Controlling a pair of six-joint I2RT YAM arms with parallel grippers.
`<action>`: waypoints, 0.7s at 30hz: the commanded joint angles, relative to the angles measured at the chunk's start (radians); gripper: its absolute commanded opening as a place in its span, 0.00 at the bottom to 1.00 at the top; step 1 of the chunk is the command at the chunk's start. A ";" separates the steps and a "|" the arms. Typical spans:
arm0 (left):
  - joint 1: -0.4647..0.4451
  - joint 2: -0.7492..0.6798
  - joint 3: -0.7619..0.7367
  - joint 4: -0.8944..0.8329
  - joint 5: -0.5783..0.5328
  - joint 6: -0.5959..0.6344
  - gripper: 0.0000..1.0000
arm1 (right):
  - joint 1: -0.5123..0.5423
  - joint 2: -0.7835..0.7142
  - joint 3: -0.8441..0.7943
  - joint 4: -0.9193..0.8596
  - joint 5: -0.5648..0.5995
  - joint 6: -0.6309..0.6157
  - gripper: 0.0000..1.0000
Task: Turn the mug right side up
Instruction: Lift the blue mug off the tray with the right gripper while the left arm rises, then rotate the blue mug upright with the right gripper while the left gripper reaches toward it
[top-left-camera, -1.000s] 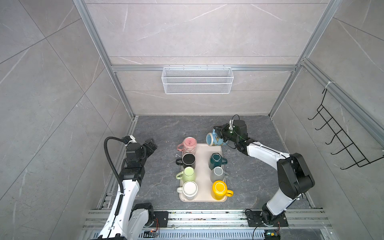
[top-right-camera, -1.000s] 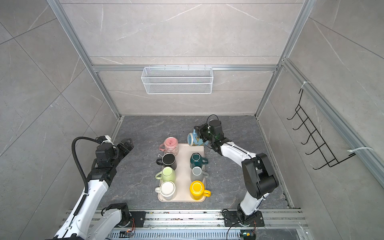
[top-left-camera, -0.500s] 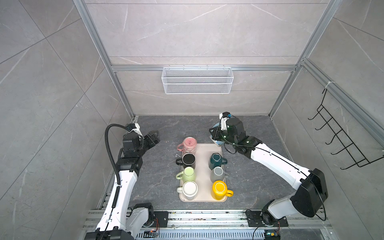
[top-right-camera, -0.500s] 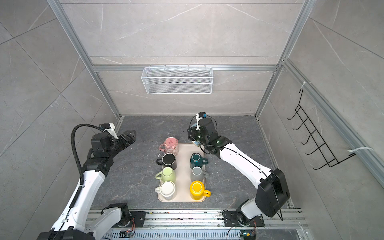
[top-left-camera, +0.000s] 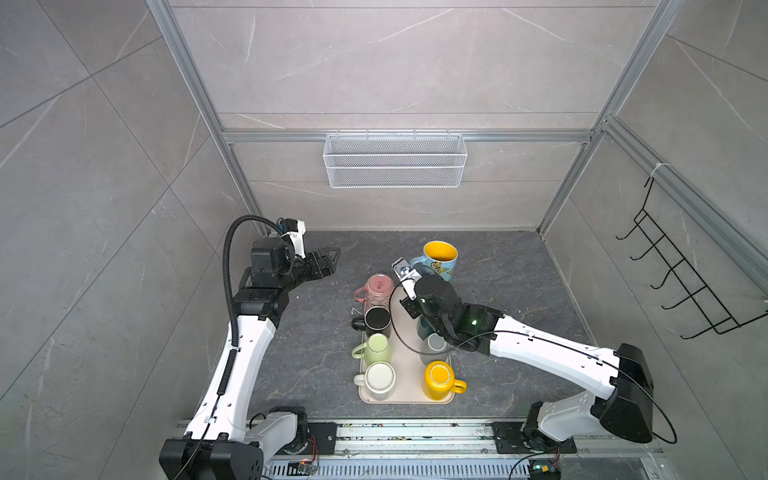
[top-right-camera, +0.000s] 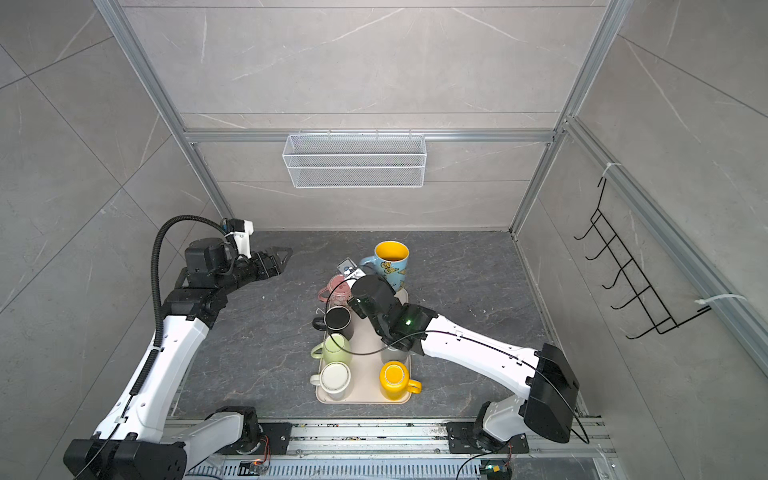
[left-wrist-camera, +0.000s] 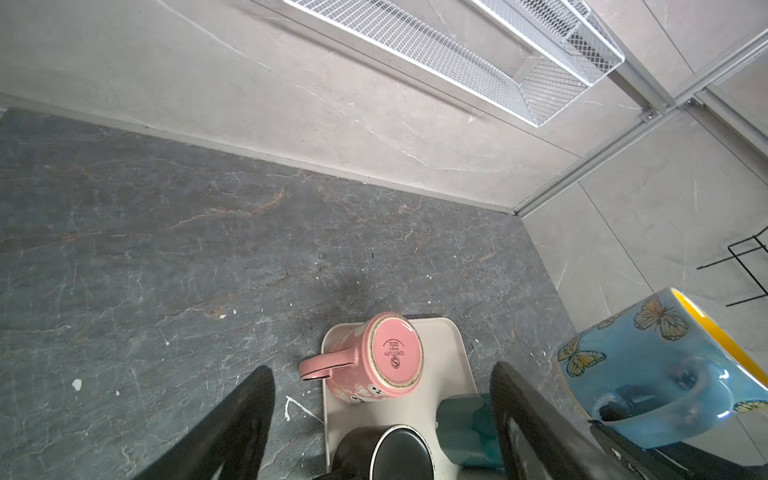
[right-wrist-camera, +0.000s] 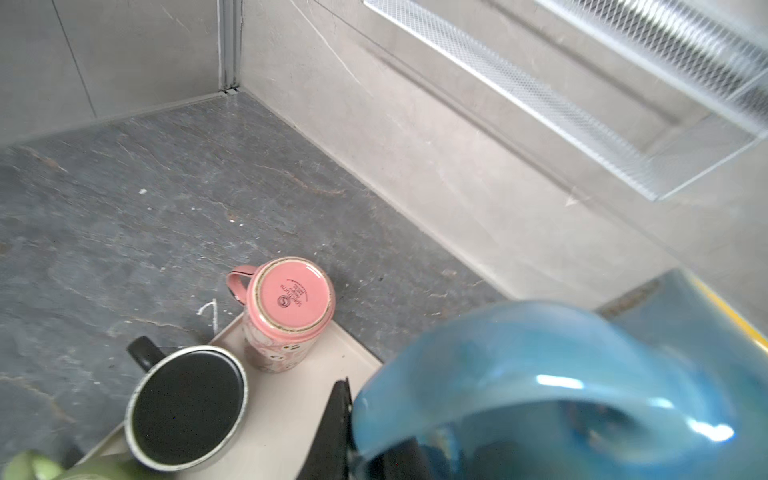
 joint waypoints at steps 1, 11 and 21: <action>-0.007 0.013 0.062 0.011 0.081 0.054 0.83 | 0.033 -0.007 -0.032 0.241 0.233 -0.311 0.00; -0.077 0.044 0.152 -0.037 0.260 0.184 0.82 | 0.087 0.058 -0.171 0.638 0.348 -0.688 0.00; -0.189 0.047 0.187 -0.147 0.361 0.370 0.82 | 0.099 0.074 -0.215 0.772 0.322 -0.788 0.00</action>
